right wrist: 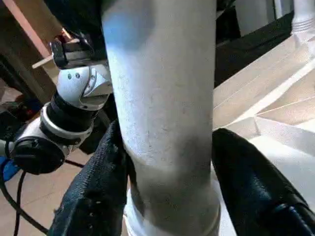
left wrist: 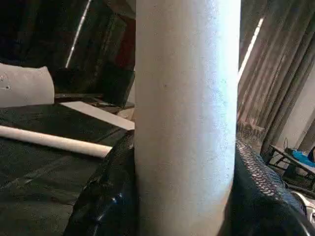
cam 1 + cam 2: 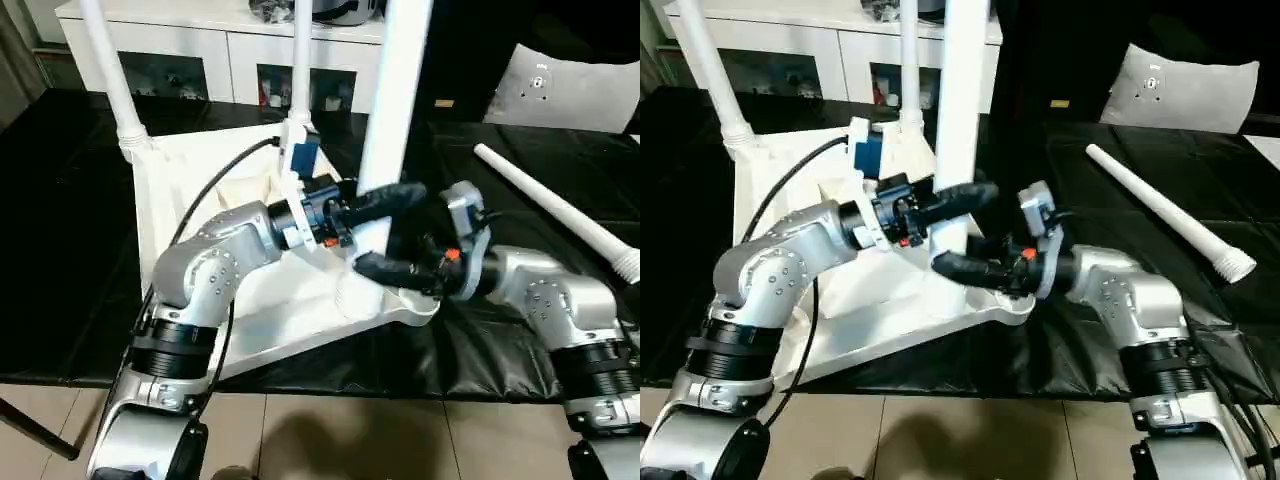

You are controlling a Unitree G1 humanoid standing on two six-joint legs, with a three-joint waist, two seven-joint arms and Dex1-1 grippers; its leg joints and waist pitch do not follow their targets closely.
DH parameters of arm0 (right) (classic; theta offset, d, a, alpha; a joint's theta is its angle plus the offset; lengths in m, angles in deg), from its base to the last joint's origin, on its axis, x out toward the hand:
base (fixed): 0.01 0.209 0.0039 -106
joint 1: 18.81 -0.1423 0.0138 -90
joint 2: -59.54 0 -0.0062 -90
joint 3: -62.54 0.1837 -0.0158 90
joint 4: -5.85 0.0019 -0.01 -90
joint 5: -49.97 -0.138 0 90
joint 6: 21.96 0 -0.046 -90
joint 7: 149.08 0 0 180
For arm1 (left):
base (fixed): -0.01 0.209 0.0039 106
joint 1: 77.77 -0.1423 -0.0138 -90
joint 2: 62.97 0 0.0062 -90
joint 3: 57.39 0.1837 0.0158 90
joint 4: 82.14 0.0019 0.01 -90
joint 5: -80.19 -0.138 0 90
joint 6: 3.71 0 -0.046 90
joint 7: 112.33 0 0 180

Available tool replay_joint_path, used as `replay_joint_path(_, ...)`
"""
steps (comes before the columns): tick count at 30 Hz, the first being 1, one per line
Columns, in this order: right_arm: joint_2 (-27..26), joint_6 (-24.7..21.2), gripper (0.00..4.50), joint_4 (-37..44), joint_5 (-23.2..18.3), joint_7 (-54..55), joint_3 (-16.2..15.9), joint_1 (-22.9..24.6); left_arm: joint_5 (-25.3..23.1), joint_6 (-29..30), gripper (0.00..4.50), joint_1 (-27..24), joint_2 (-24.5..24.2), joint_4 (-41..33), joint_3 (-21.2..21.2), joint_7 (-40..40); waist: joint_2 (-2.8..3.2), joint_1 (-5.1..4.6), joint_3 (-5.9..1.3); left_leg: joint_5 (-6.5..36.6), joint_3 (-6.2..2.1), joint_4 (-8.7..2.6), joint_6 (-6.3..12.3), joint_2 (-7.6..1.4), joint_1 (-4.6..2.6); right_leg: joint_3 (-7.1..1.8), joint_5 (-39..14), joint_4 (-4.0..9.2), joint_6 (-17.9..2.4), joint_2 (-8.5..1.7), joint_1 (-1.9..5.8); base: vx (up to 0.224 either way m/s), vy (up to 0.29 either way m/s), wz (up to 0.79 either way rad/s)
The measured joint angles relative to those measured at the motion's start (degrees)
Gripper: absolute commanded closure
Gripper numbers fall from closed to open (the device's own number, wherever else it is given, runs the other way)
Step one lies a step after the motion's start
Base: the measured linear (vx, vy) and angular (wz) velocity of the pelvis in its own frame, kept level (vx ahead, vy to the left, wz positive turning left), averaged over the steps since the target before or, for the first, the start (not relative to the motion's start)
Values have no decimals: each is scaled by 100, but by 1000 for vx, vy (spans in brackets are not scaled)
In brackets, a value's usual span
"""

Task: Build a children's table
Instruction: Pick table leg

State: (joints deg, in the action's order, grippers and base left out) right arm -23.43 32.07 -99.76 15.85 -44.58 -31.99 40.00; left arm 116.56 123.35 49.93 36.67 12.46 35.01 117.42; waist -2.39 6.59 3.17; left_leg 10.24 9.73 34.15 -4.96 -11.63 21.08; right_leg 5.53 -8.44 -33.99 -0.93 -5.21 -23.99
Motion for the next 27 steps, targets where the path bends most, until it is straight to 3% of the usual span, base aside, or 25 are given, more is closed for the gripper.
replay_joint_path(4, 0, 1, 253, 7, -1, -7, -7, 0, 0, -1, 262, -3, 0, 0, -1, 0, 0, 0, 0, 0, 1, 0, 0, 0, 0, 0, 1, -1, -2, 0, 0, 0, 0, 0)
replay_joint_path(16, -93, 186, 259, -21, 62, 111, -9, 19, -69, -110, 262, -16, 11, 28, -19, -57, -1, 1, -1, 0, 1, 6, 0, 0, 0, 0, 0, -6, 0, 0, 0, 0, 0, 0)
replay_joint_path(17, -130, 236, 259, -32, 83, 144, -8, 21, -70, -115, 206, -28, 12, 28, -34, -69, -1, 0, 0, 0, 1, 6, 0, 0, 1, 0, 0, -6, 0, 0, 0, 0, 0, 0)
replay_joint_path(18, -198, 307, 259, -45, 126, 247, -2, 21, -70, -133, 192, -52, 32, 28, -50, -136, -1, -6, -1, 0, 0, 6, 0, -1, 0, 0, 1, -8, -1, 0, 0, 0, 0, 0)
replay_joint_path(24, -461, 716, 259, -111, 422, 874, 3, 20, -319, -469, 149, -136, 83, 72, -70, -420, -2, -4, -1, 0, -1, 7, -1, -1, -1, 0, 0, -7, 0, 0, 0, 0, 0, 0)
replay_joint_path(27, -868, 1245, 259, -292, 757, 1733, 161, 17, -870, -1114, 131, -298, 156, 90, -31, -916, -2, -19, -2, -1, -4, 7, -2, -2, -2, -1, 0, -9, 2, 0, 1, 0, 0, 0)
